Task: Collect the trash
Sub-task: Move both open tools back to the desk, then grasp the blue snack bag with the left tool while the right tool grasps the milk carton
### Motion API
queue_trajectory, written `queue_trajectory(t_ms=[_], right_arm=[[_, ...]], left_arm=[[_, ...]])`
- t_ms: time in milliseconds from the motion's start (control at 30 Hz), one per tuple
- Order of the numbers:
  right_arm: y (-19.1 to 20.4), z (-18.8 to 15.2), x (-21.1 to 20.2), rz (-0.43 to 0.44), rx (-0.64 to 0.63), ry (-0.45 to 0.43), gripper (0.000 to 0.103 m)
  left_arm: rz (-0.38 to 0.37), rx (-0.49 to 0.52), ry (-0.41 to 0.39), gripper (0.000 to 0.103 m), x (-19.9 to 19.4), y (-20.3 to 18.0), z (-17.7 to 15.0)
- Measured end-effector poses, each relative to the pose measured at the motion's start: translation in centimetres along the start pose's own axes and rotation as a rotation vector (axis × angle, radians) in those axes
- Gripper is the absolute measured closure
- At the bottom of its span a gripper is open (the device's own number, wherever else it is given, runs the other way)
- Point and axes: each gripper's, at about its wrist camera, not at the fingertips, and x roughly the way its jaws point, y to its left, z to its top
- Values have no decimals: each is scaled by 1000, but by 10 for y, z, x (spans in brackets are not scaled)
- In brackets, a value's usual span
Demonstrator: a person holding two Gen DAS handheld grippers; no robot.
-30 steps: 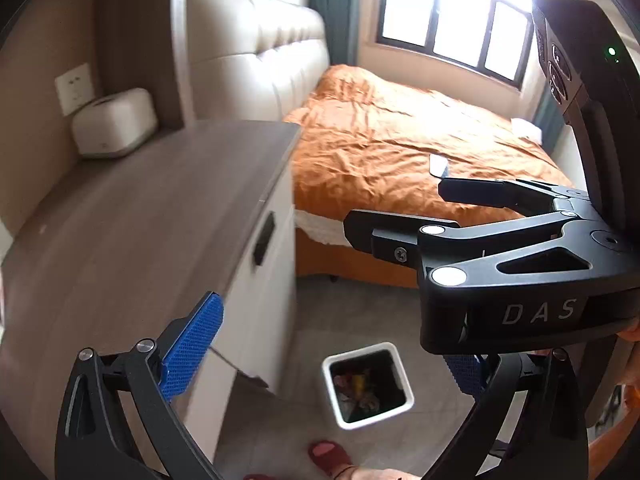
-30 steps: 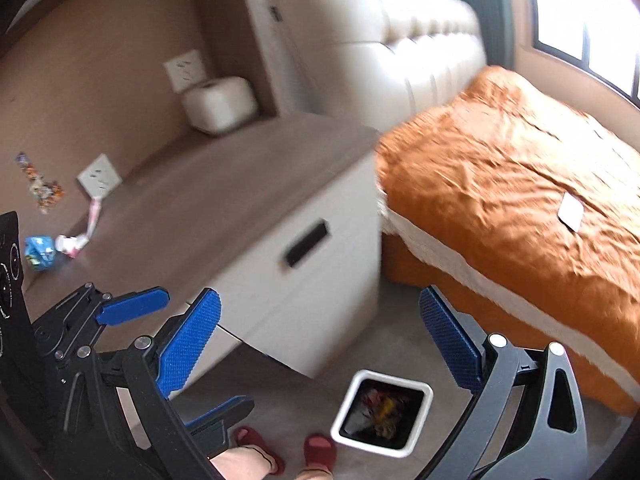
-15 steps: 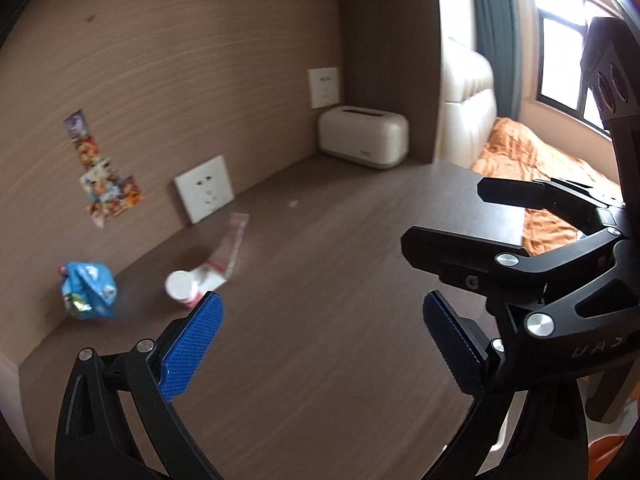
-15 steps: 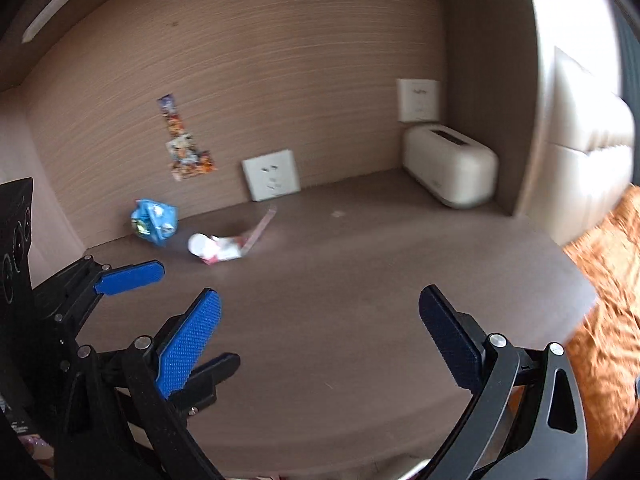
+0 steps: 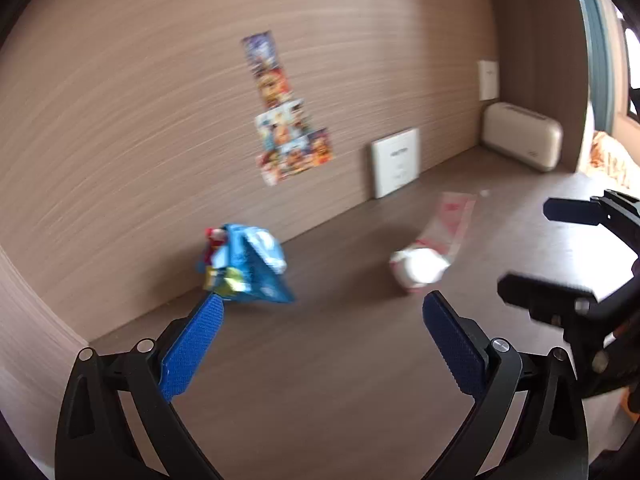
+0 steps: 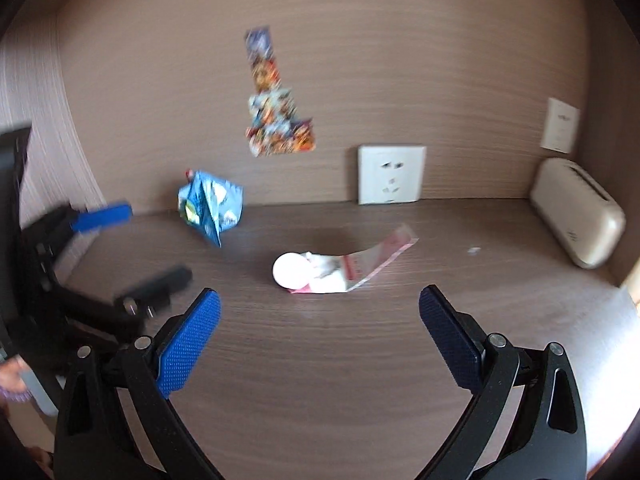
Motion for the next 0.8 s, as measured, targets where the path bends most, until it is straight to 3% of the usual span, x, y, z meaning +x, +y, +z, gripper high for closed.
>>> queue_trajectory(t_ms=[367, 467, 533, 567, 600, 633, 733, 800], right_arm=[[26, 8, 90, -50, -116, 131, 5], [27, 11, 108, -53, -134, 162, 14], [28, 11, 116, -53, -142, 179, 34], [27, 11, 122, -48, -142, 194, 36], [27, 12, 123, -57, -145, 190, 59], [27, 14, 122, -49, -146, 174, 70], [26, 18, 122, -56, -151, 172, 70], [21, 20, 116, -53, -118, 156, 70]], left_arm=[[45, 46, 7, 5, 75, 43, 18], [53, 56, 30, 5, 96, 49, 22], [54, 52, 57, 5, 110, 53, 23], [34, 46, 70, 5, 118, 56, 24], [23, 43, 82, 7, 123, 57, 24], [35, 52, 86, 25, 128, 57, 24], [3, 66, 110, 35, 133, 56, 28], [-6, 66, 105, 36, 127, 54, 30]])
